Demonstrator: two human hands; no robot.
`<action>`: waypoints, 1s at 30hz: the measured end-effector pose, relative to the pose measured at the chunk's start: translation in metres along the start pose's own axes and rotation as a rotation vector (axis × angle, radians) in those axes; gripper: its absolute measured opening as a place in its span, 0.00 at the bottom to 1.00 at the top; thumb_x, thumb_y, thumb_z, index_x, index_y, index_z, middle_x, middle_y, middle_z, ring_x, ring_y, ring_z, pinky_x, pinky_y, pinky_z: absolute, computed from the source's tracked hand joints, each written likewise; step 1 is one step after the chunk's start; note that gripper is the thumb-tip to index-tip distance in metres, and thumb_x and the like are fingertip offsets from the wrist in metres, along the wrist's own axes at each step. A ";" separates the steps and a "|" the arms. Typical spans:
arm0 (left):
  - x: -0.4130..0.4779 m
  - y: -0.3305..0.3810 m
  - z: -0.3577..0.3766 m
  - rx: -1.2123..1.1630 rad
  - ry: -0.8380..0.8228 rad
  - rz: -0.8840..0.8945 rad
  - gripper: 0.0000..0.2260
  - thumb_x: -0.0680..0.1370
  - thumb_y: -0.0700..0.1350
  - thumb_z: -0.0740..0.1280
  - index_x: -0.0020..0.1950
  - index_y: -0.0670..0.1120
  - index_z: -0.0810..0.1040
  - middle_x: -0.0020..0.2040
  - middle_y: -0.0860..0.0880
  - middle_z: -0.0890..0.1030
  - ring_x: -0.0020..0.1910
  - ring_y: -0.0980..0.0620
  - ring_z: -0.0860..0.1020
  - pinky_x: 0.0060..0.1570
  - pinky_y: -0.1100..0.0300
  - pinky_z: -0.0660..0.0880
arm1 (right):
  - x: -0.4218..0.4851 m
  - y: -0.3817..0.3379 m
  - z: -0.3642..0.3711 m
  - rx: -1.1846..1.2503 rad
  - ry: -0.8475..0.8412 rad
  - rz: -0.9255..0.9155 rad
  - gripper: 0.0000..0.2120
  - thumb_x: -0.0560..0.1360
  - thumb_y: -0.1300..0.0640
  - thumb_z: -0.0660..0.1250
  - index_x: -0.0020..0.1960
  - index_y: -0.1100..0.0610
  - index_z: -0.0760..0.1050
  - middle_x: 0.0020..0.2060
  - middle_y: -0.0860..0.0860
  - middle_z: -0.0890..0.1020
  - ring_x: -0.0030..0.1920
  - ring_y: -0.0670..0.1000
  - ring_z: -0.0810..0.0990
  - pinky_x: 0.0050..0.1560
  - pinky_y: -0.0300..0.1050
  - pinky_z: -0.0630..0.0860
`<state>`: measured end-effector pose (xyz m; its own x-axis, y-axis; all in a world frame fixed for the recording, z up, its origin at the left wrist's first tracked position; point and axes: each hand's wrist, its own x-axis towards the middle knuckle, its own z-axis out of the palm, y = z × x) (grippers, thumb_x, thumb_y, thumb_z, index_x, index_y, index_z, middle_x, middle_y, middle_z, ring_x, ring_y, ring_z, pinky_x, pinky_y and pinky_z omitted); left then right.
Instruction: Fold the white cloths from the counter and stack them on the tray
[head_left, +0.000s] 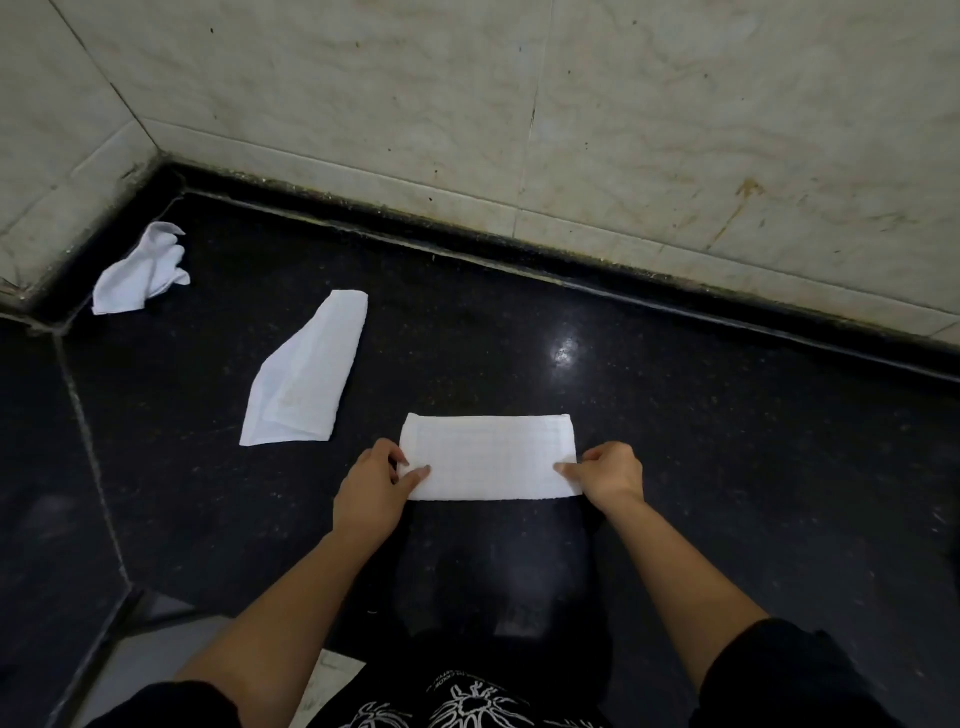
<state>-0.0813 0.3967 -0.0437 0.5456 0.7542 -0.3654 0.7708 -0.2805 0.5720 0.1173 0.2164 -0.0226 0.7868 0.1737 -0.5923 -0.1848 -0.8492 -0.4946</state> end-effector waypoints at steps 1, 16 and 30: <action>0.000 0.000 -0.001 0.002 -0.004 0.001 0.13 0.74 0.56 0.70 0.48 0.49 0.72 0.42 0.51 0.74 0.40 0.52 0.75 0.38 0.57 0.72 | 0.000 -0.001 0.000 0.013 -0.013 0.008 0.13 0.69 0.58 0.76 0.33 0.59 0.73 0.33 0.52 0.77 0.34 0.49 0.76 0.37 0.43 0.75; 0.001 0.009 -0.008 -0.049 -0.116 0.134 0.07 0.77 0.40 0.67 0.53 0.46 0.82 0.49 0.52 0.76 0.45 0.56 0.75 0.48 0.65 0.70 | -0.033 -0.026 0.015 0.428 -0.173 -0.123 0.11 0.66 0.62 0.78 0.38 0.59 0.75 0.34 0.51 0.80 0.34 0.49 0.78 0.33 0.41 0.75; 0.016 -0.001 -0.026 -0.801 -0.307 -0.342 0.15 0.83 0.47 0.59 0.52 0.39 0.81 0.47 0.42 0.84 0.46 0.49 0.82 0.44 0.62 0.78 | -0.058 -0.080 0.104 0.218 -0.352 -0.178 0.12 0.70 0.65 0.74 0.35 0.56 0.73 0.33 0.50 0.77 0.34 0.47 0.76 0.41 0.43 0.79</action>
<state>-0.0817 0.4240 -0.0308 0.4814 0.4977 -0.7215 0.5106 0.5099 0.6923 0.0252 0.3258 -0.0149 0.5764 0.4989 -0.6472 -0.2142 -0.6721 -0.7088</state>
